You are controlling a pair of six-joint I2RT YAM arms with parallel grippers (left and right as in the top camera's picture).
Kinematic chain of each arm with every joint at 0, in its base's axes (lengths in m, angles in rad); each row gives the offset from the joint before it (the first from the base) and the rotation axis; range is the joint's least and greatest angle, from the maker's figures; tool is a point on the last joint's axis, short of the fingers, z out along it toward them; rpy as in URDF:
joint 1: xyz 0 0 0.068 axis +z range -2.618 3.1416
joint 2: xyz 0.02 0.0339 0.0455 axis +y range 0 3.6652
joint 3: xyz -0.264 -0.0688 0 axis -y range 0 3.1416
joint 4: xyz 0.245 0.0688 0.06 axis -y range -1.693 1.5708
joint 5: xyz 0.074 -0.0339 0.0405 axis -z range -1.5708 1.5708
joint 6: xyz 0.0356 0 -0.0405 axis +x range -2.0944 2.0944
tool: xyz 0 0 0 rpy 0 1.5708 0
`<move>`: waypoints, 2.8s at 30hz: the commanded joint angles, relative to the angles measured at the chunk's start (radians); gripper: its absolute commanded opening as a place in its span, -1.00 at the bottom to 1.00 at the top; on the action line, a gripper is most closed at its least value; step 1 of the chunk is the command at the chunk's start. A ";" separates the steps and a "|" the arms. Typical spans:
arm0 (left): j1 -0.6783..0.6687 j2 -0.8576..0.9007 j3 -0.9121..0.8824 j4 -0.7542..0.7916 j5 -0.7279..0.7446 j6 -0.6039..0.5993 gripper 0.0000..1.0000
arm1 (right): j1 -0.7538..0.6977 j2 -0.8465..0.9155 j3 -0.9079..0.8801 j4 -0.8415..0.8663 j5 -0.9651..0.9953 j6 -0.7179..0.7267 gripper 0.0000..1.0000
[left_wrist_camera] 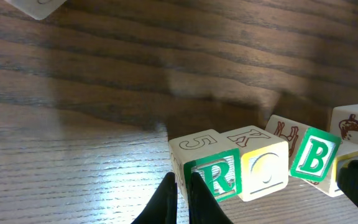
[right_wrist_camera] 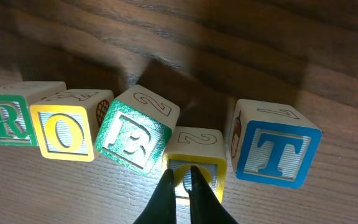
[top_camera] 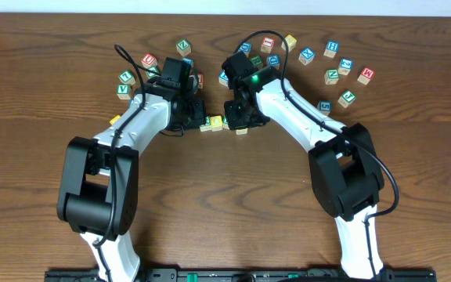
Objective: Spell out ROBOT
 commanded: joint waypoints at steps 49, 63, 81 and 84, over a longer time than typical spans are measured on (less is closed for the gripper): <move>-0.003 -0.152 -0.031 -0.069 -0.171 0.024 -0.84 | 0.001 -0.019 -0.012 0.149 0.026 -0.017 -0.83; -0.002 -0.152 -0.031 -0.062 -0.172 0.024 -0.84 | -0.085 -0.113 -0.015 0.035 0.113 0.039 -0.81; -0.003 -0.152 -0.031 -0.054 -0.171 0.020 -0.83 | -0.149 -0.079 -0.185 0.160 0.010 0.073 -0.87; -0.003 -0.152 -0.031 -0.054 -0.171 0.020 -0.83 | -0.151 -0.079 -0.194 0.175 -0.009 0.064 -0.89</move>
